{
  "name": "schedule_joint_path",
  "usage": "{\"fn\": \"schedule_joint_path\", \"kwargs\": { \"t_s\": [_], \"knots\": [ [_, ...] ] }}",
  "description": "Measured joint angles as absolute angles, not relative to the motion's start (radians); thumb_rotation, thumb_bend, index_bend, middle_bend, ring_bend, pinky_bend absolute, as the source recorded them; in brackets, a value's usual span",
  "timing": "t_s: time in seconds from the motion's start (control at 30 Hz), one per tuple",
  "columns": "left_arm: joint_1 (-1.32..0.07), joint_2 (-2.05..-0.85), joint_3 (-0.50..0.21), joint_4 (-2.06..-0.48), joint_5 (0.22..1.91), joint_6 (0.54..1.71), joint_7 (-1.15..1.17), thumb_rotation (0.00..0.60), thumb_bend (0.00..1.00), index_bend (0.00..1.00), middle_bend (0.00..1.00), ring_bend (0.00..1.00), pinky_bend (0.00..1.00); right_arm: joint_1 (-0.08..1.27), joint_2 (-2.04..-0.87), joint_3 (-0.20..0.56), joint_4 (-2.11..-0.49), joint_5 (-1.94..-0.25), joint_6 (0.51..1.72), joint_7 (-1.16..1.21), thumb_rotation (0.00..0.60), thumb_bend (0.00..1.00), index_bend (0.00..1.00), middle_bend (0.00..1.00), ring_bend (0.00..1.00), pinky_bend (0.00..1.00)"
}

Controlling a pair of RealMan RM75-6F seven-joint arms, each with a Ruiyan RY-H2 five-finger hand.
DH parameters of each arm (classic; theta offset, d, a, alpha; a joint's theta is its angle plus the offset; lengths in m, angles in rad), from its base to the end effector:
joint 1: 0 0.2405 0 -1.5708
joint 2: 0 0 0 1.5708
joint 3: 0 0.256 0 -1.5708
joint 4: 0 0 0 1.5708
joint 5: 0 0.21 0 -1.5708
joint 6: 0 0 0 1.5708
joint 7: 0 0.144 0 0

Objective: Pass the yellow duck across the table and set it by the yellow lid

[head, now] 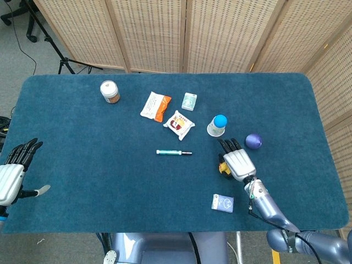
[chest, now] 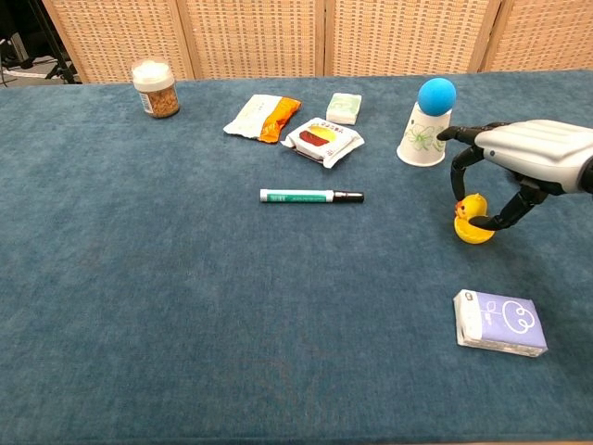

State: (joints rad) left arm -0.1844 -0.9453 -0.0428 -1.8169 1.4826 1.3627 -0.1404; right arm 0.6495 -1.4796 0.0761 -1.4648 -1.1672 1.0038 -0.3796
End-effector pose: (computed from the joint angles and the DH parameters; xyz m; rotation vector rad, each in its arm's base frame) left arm -0.2715 0.2035 0.1773 -1.4486 -1.0812 -1.0162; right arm -0.2042 -0.3217 0.0007 1.8798 -0.8611 0.7594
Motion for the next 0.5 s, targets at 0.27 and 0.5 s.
{"fn": "schedule_joint_path", "kwargs": {
  "t_s": [0.27, 0.5],
  "knots": [
    [-0.185, -0.945, -0.042, -1.819, 1.481, 1.359, -0.137, 0.6, 0.03, 0.0, 0.0, 0.0, 0.0, 0.645, -1.491, 0.076, -1.458, -1.171, 0.994, -0.379, 0.6, 0.39, 0.5, 0.0, 0.0, 0.0],
    [-0.185, -0.945, -0.042, -1.819, 1.48, 1.358, -0.138, 0.6, 0.03, 0.0, 0.0, 0.0, 0.0, 0.644, -1.501, 0.08, -1.451, -1.166, 0.987, -0.389, 0.6, 0.39, 0.5, 0.0, 0.0, 0.0]
  ]
}}
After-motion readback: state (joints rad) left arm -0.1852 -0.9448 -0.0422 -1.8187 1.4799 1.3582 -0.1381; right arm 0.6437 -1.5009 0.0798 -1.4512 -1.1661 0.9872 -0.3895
